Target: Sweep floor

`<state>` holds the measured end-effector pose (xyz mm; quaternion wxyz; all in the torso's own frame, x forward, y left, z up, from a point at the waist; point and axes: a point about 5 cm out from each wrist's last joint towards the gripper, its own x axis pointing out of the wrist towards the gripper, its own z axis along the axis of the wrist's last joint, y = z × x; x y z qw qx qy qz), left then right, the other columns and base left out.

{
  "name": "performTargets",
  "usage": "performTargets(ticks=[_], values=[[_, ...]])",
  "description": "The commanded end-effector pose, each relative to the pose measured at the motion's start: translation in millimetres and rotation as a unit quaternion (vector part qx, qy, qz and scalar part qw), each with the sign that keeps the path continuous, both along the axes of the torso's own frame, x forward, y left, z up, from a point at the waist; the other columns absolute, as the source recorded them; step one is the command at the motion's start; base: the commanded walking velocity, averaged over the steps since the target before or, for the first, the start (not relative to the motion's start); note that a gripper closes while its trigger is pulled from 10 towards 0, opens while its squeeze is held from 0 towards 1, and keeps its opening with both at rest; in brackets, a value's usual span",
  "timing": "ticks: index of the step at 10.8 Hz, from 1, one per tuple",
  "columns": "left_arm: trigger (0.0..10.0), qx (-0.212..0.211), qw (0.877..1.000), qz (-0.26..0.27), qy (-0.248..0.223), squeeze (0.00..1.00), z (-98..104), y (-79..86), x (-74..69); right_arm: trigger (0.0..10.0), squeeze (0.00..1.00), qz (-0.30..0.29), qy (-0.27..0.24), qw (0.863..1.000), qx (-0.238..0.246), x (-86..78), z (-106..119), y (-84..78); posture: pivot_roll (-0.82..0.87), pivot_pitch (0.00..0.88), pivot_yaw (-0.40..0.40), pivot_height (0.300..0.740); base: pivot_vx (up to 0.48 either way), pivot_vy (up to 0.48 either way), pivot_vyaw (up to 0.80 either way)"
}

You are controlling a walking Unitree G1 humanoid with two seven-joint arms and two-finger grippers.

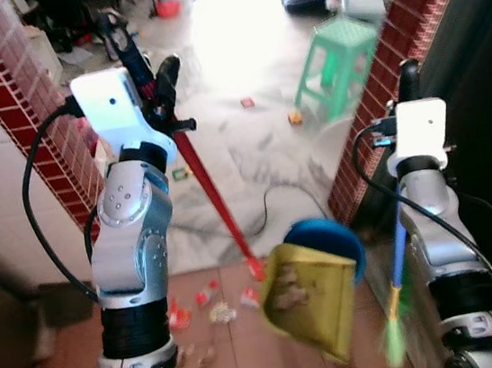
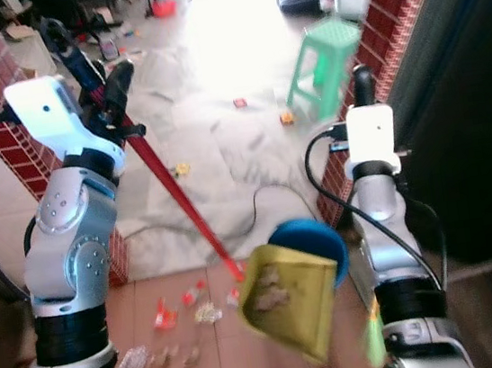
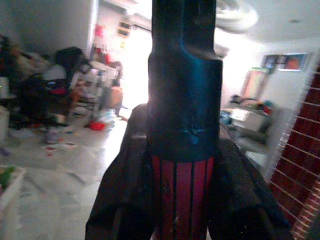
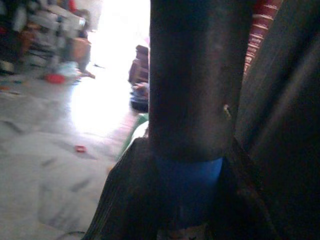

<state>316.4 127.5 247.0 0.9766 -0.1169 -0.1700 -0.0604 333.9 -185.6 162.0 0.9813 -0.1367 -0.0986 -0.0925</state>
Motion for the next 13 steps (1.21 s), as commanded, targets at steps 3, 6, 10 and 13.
performTargets(ticks=[3,6,10,13], values=[[10.0,0.005,0.998,-0.005,-0.06,0.0,27,-7.7,-5.9,10.0,0.0,-0.004,-0.03,1.0,-0.002,0.8,14,-6.4,0.02,0.0,-0.03,0.74,0.48,0.0,-0.8],[10.0,0.011,0.998,-0.012,-0.056,0.0,20,-16.6,-6.2,10.0,0.0,0.0,-0.028,1.0,-0.005,1.8,12,-5.3,0.02,0.0,-0.036,0.74,0.364,0.0,0.0],[10.0,0.052,0.995,0.001,-0.083,0.0,17,-28.8,-6.5,10.0,0.0,0.004,-0.026,1.0,-0.004,2.3,10,-4.1,0.02,0.0,-0.035,0.74,0.0,0.0,0.0],[10.0,0.087,0.989,0.048,-0.107,0.0,21,-27.3,-3.4,10.0,0.0,0.003,-0.022,1.0,-0.002,0.6,8,-6.3,0.02,0.0,-0.033,0.74,0.0,0.0,0.0]])
